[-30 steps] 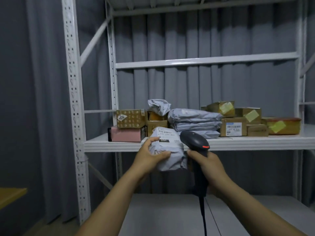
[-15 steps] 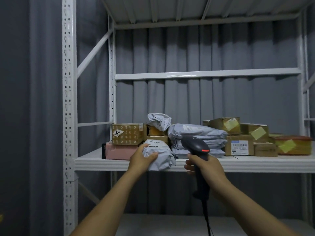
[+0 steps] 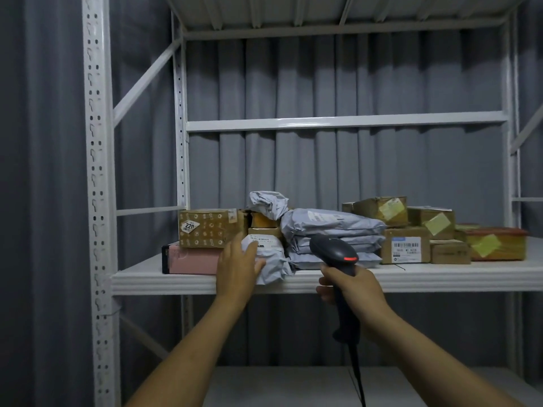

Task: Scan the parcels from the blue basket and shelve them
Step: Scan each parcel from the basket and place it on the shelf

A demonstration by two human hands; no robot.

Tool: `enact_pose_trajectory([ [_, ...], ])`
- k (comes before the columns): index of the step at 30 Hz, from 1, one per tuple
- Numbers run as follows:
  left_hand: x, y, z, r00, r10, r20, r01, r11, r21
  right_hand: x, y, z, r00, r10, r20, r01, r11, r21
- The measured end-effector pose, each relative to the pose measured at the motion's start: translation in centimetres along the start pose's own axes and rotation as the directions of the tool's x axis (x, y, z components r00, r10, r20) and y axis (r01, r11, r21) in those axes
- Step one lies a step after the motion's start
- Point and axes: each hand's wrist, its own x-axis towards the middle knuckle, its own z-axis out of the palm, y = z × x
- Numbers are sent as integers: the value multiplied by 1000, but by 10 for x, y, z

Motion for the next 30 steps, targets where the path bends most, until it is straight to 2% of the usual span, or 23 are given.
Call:
enact_pose_trajectory([
  [2,-11,-3,6,964,224,-143,-225,974,13,0,1,-1,1000,-2,-1,2,1000,-21],
  [3,-18,-4,9,939,308,-156,-308,951,24,-1,2,-2,1000,-4,0,4,999,-35],
  [5,-31,-6,16,933,356,-52,-351,933,76,-1,4,-3,1000,-7,2,8,998,-63],
  [8,-37,-8,19,948,282,148,-296,951,85,-3,8,-2,1000,-9,5,10,991,-132],
  [11,-26,-4,12,925,247,288,-281,956,82,-4,12,-1,1000,-7,18,10,982,-189],
  [16,-24,7,-2,912,236,336,-275,959,73,-15,14,-10,1000,12,25,-5,965,-262],
  [20,-49,17,-18,920,338,198,-346,938,9,-36,22,-26,999,30,14,-24,954,-299],
  [24,-108,25,-13,933,324,159,-316,946,-74,-76,48,-51,996,73,41,-56,944,-325],
  [27,-178,28,8,930,253,266,-221,964,-147,-109,86,-73,982,173,78,-133,922,-363],
  [30,-256,31,29,879,161,450,-88,980,-178,-139,135,-93,958,280,63,-230,879,-417],
])
